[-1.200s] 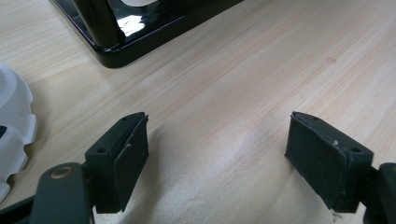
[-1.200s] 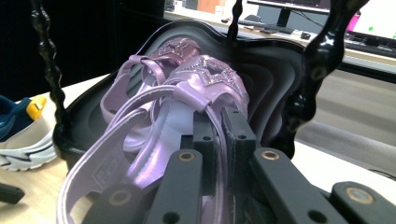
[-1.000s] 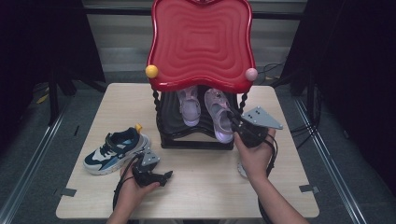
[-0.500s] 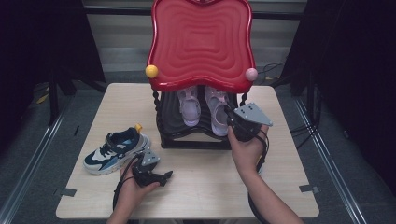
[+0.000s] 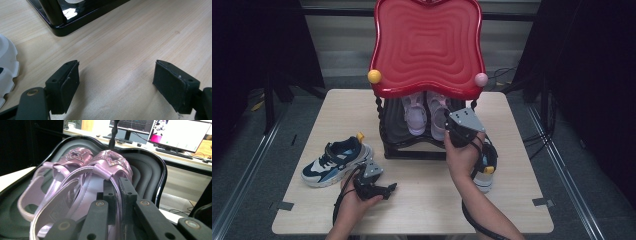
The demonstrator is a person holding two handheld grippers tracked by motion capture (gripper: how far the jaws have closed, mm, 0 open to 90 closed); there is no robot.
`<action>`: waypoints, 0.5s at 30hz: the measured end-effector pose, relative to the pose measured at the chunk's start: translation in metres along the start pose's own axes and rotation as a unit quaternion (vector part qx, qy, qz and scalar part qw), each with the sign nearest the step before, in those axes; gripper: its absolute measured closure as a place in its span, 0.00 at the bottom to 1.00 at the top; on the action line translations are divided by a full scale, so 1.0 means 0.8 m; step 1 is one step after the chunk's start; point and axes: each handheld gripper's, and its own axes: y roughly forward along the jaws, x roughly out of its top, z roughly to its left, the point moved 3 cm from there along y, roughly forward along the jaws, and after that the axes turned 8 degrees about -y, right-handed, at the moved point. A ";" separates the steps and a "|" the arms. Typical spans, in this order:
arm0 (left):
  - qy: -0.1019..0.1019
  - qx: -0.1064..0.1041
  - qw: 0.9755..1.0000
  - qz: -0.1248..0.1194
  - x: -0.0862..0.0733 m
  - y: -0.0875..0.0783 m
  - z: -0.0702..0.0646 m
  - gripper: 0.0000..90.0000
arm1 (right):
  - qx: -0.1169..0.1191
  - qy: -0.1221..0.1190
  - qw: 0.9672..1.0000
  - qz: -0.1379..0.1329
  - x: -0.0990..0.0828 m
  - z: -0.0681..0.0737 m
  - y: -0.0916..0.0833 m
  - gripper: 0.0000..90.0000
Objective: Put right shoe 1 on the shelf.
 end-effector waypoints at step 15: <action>-0.003 0.000 1.000 -0.002 0.000 0.000 -0.001 0.23 | -0.020 0.008 1.000 0.004 -0.005 -0.001 0.025 0.94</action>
